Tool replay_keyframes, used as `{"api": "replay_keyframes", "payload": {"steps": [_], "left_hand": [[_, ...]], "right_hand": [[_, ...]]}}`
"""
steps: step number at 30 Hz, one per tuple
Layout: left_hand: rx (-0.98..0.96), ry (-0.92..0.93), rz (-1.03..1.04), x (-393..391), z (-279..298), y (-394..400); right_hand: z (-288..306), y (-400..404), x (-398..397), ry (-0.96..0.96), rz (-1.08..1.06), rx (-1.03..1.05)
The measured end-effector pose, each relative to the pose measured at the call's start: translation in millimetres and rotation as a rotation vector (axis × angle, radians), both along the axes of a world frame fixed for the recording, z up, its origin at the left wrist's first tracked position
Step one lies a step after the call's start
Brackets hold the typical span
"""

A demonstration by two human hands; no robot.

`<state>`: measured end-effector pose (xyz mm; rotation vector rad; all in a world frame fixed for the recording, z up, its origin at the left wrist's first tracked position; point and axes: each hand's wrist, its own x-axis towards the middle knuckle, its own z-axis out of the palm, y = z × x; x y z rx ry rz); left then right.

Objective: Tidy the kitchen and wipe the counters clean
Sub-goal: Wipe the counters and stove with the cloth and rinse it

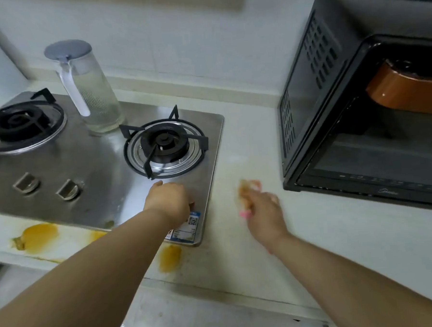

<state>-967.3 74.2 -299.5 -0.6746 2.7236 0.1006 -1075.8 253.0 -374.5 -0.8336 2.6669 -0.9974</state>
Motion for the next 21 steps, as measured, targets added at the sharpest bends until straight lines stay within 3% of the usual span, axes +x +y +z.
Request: {"api": "replay_keyframes", "payload": {"steps": [2, 6, 11, 17, 19, 21], "left_hand": [[0.017, 0.009, 0.01, -1, 0, -1], [0.028, 0.027, -0.008, 0, -7, -7], [0.011, 0.048, -0.019, 4, -14, -8], [0.007, 0.004, -0.045, 8, -10, -4], [0.017, -0.016, -0.05, 8, -9, -2], [0.015, -0.04, -0.059, 9, -10, -1]], "right_hand": [[1, -21, -40, 0.05, -0.168, 0.098], [4, -80, -89, 0.05, -0.162, 0.235], [10, -93, -61, -0.08, 0.161, 0.124], [4, 5, 18, -0.098, 0.439, -0.074], [4, 2, -3, -0.198, 0.36, -0.114], [12, -14, -31, -0.189, 0.11, -0.12]]}}
